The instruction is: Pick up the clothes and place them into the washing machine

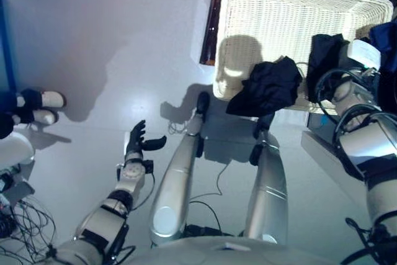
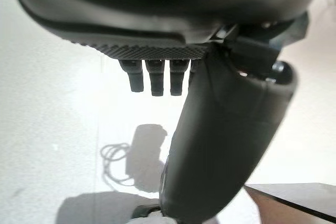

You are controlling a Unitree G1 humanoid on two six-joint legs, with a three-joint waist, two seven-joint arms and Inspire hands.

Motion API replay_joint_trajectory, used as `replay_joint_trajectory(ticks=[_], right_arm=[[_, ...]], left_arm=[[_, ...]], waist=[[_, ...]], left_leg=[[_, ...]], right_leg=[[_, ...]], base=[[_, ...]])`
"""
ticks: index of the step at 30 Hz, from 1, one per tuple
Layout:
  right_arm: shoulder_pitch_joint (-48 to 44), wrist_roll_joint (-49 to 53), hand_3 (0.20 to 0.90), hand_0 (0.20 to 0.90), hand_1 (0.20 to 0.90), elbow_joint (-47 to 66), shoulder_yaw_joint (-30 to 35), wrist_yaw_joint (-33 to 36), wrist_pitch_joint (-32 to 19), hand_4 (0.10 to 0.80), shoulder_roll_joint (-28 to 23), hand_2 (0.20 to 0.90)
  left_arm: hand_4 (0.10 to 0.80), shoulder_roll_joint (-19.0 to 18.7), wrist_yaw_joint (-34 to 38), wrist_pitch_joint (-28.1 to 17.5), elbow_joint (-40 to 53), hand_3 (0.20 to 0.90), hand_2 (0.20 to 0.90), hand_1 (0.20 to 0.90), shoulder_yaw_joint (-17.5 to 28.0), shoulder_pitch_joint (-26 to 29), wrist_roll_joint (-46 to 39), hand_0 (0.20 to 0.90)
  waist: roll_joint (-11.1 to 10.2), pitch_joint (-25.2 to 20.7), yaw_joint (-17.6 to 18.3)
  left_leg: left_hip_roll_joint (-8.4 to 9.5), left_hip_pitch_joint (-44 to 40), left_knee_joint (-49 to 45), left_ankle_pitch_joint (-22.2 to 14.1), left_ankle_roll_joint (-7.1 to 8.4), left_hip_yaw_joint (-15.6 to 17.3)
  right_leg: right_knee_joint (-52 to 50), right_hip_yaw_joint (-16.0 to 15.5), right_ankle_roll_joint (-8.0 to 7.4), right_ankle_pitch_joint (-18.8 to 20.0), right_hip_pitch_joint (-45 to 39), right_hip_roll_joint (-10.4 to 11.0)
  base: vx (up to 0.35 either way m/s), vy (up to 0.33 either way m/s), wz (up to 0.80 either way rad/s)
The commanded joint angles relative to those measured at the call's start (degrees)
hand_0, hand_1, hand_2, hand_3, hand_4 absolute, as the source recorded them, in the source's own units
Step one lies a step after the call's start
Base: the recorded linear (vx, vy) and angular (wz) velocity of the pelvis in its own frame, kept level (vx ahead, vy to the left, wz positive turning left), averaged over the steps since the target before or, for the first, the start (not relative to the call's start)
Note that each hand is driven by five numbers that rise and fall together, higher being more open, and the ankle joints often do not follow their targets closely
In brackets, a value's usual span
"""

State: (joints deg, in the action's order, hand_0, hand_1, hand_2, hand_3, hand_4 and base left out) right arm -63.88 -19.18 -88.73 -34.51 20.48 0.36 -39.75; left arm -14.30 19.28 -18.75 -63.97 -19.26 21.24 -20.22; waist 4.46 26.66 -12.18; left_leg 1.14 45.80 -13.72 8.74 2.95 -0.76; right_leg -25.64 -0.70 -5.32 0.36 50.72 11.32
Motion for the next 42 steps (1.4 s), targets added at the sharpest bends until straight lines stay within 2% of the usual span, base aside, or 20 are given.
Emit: replay_joint_trajectory(ticks=[1, 3, 4, 5, 12, 15, 16, 17, 18, 21, 24, 26, 30, 32, 33, 36, 39, 42], right_arm=[[3.3, -4.1, 0.9, 0.9, 0.9, -6.6, -3.3, -2.6, 4.6, 0.8, -7.4, 0.9], [4.2, -4.8, 0.9, 0.9, 0.9, -6.7, -3.0, -2.6, 4.8, 0.8, -8.0, 0.9], [4.8, -4.9, 0.556, 0.556, 0.556, -6.6, -2.9, -2.8, 4.8, 0.571, -8.1, 0.556], [4.9, -4.7, 0.3, 0.3, 0.3, -6.3, -2.8, -2.5, 4.6, 0.4, -8.5, 0.3], [5.7, 0.3, 0.3, 0.3, 0.3, -4.0, 1.3, 0.2, 2.5, 0.4, -8.2, 0.3], [5.6, 3.6, 0.3, 0.3, 0.3, -1.9, 3.3, 2.1, 1.0, 0.4, -7.3, 0.3], [4.8, 4.2, 0.3, 0.3, 0.3, -1.4, 3.2, 2.5, 0.7, 0.4, -7.2, 0.3], [4.9, 4.2, 0.3, 0.3, 0.3, -1.4, 3.3, 2.5, 0.7, 0.4, -7.1, 0.3], [1.3, 6.1, 0.3, 0.3, 0.3, 0.7, 2.4, 3.3, -0.3, 0.4, -6.8, 0.3], [-1.6, 8.5, 0.3, 0.3, 0.3, 1.5, 2.4, 3.8, -0.9, 0.4, -6.1, 0.3], [-2.6, 20.9, 0.3, 0.3, 0.3, 2.6, 9.2, 5.5, -3.8, 0.4, -3.8, 0.3], [-0.1, 31.4, 0.3, 0.3, 0.3, 3.9, 16.3, 6.7, -7.2, 0.4, -2.8, 0.3], [3.6, 50.1, 0.3, 0.3, 0.3, 8.1, 26.5, 6.1, -13.5, 0.4, -0.8, 0.3], [3.9, 60.0, 0.3, 0.3, 0.3, 9.3, 29.9, 3.9, -16.3, 0.4, 0.8, 0.3], [4.0, 60.1, 0.3, 0.3, 0.3, 9.3, 29.9, 3.8, -16.3, 0.4, 0.9, 0.3], [6.2, 73.3, 0.3, 0.3, 0.3, 16.7, 35.6, 2.6, -22.2, 0.4, 7.0, 0.3], [7.4, 82.1, 0.3, 0.3, 0.3, 20.4, 41.1, 0.6, -26.5, 0.4, 11.4, 0.3], [7.0, 86.5, 0.3, 0.3, 0.3, 25.0, 45.7, 1.4, -31.3, 0.4, 13.4, 0.3]], left_arm=[[0.8, -0.8, 1.2, -0.2, -1.1, 0.9, 0.9, 0.9, 3.4, -2.2, 1.8, 0.9], [0.8, -0.2, 1.3, -0.3, -0.2, 0.9, 0.9, 0.9, 3.4, -2.7, 2.3, 0.9], [0.8, 0.0, 1.4, -0.3, 0.2, 0.9, 0.9, 0.9, 3.3, -3.0, 2.6, 0.9], [0.8, 0.1, 1.4, -0.4, 0.5, 0.9, 0.9, 0.9, 3.3, -3.2, 2.6, 0.9], [0.8, 1.2, 1.9, -0.7, -0.1, 0.9, 0.9, 0.9, 2.5, -4.7, 4.0, 0.9], [0.8, 1.1, 2.5, -0.8, -1.2, 0.9, 0.9, 0.9, 2.2, -4.6, 4.0, 0.9], [0.8, 1.0, 2.6, -0.8, -1.6, 0.9, 0.9, 0.9, 2.1, -4.5, 4.0, 0.9], [0.8, 1.0, 2.6, -0.8, -1.6, 0.9, 0.9, 0.9, 2.1, -4.6, 4.0, 0.9], [0.8, 0.4, 3.0, -1.2, -2.7, 0.9, 0.9, 0.9, 2.2, -4.0, 3.2, 0.9], [0.8, 0.1, 3.1, -1.3, -3.9, 0.9, 0.9, 0.9, 2.0, -3.3, 2.2, 0.9], [0.8, -0.3, 3.0, -1.4, -5.6, 0.9, 0.9, 0.9, 1.9, -3.0, 0.8, 0.9], [0.8, -0.4, 3.3, -1.8, -5.4, 0.9, 0.9, 0.9, 1.7, -3.4, 1.0, 0.9], [0.8, -1.8, 4.2, -2.8, -5.2, 0.9, 0.9, 0.9, 1.8, -4.0, 1.2, 0.9], [0.8, -2.1, 4.1, -3.1, -5.3, 0.9, 0.9, 0.9, 2.0, -4.1, 0.7, 0.9], [0.8, -2.2, 4.1, -3.1, -5.3, 0.9, 0.9, 0.9, 2.0, -4.1, 0.7, 0.9], [0.8, -1.9, 3.9, -3.8, -5.6, 0.9, 0.9, 0.9, 1.5, -4.7, -0.7, 0.9], [0.8, -0.7, 3.2, -4.2, -5.3, 0.9, 0.9, 0.9, 0.3, -6.1, -1.6, 0.9], [0.8, 0.7, 2.5, -5.0, -4.7, 0.9, 0.9, 0.9, -0.9, -7.6, -2.3, 0.9]], waist=[[6.6, -2.8, -0.8], [7.4, -3.1, -1.3], [7.7, -3.3, -1.5], [7.9, -3.4, -1.6], [9.0, -4.0, -1.8], [8.6, -4.1, -1.3], [8.7, -4.1, -1.4], [8.4, -4.1, -1.1], [7.8, -3.8, -0.7], [6.9, -3.3, 0.3], [5.8, -2.8, 1.8], [5.9, -2.9, 2.2], [6.3, -3.1, 2.9], [6.5, -3.3, 3.0], [6.4, -3.3, 3.0], [6.7, -3.6, 3.9], [8.0, -4.2, 4.4], [10.0, -4.9, 4.6]], left_leg=[[2.1, 4.0, -0.6, -2.0, 0.68, 0.1], [2.26, 4.4, -0.8, -2.1, 0.55, 0.3], [2.33, 4.3, -0.8, -2.1, 0.48, 0.4], [2.46, 4.2, -0.8, -2.0, 0.44, 0.4], [2.93, 2.8, -1.0, -2.2, 0.17, 0.6], [2.9, 2.1, -0.9, -2.4, 0.24, 0.7], [2.49, 2.6, -0.6, -0.9, 0.01, 0.8], [2.92, 1.8, -0.9, -2.4, 0.23, 0.7], [2.21, 2.4, -0.7, -1.0, 0.08, 0.9], [2.06, 1.7, -0.7, -1.1, 0.17, 1.0], [1.93, 0.6, -0.9, -1.5, 0.19, 1.2], [2.15, -0.5, -1.0, -2.1, 0.02, 1.3], [2.52, -1.8, -1.4, -3.0, -0.37, 1.9], [2.63, -2.4, -1.4, -3.3, -0.55, 2.2], [2.63, -2.5, -1.4, -3.3, -0.55, 2.2], [2.83, -3.6, -1.0, -3.6, -0.92, 2.9], [3.06, -4.5, -0.7, -3.8, -1.21, 3.3], [3.53, -5.0, -0.2, -3.7, -1.47, 3.7]], right_leg=[[-1.4, 1.8, 4.08, -3.7, -0.9, -3.6], [-1.3, 2.1, 3.99, -3.6, -0.7, -3.3], [-1.5, 2.4, 3.95, -3.7, -0.6, -3.2], [-1.4, 2.5, 3.9, -3.7, -0.7, -3.1], [-1.9, 3.2, 3.79, -4.1, -1.5, -2.8], [-1.9, 3.0, 3.8, -4.2, -2.3, -2.9], [-1.2, 2.8, 4.03, -2.5, -1.9, -3.4], [-1.8, 2.9, 3.82, -4.3, -2.6, -3.0], [-1.3, 2.7, 4.07, -2.5, -2.3, -3.6], [-1.0, 2.6, 4.06, -2.4, -3.0, -4.0], [-0.7, 2.5, 4.17, -2.7, -4.7, -4.3], [-0.6, 2.3, 4.15, -3.0, -6.1, -4.2], [-0.6, 2.5, 3.91, -3.4, -7.5, -3.7], [-0.3, 2.7, 3.78, -3.5, -8.0, -3.6], [-0.3, 2.8, 3.78, -3.5, -8.0, -3.6], [0.4, 3.3, 3.46, -3.5, -9.0, -3.6], [0.7, 3.8, 3.18, -3.8, -9.7, -3.2], [1.0, 4.5, 2.9, -4.2, -10.0, -2.8]], base=[[0.0, 0.0, 0.0], [0.0, 0.0, 0.0], [0.0, 0.0, 0.0], [0.0, 0.0, 0.0], [0.001, -0.001, -0.01], [-0.024, -0.003, -0.01], [0.0, 0.0, 0.0], [-0.089, -0.007, 0.01], [0.0, 0.0, 0.0], [-0.032, -0.004, -0.01], [0.0, 0.0, 0.0], [0.011, 0.006, -0.02], [0.02, 0.041, -0.09], [0.013, 0.041, -0.07], [0.016, 0.05, -0.07], [0.021, 0.067, -0.14], [0.03, 0.079, -0.23], [0.03, 0.089, -0.12]])
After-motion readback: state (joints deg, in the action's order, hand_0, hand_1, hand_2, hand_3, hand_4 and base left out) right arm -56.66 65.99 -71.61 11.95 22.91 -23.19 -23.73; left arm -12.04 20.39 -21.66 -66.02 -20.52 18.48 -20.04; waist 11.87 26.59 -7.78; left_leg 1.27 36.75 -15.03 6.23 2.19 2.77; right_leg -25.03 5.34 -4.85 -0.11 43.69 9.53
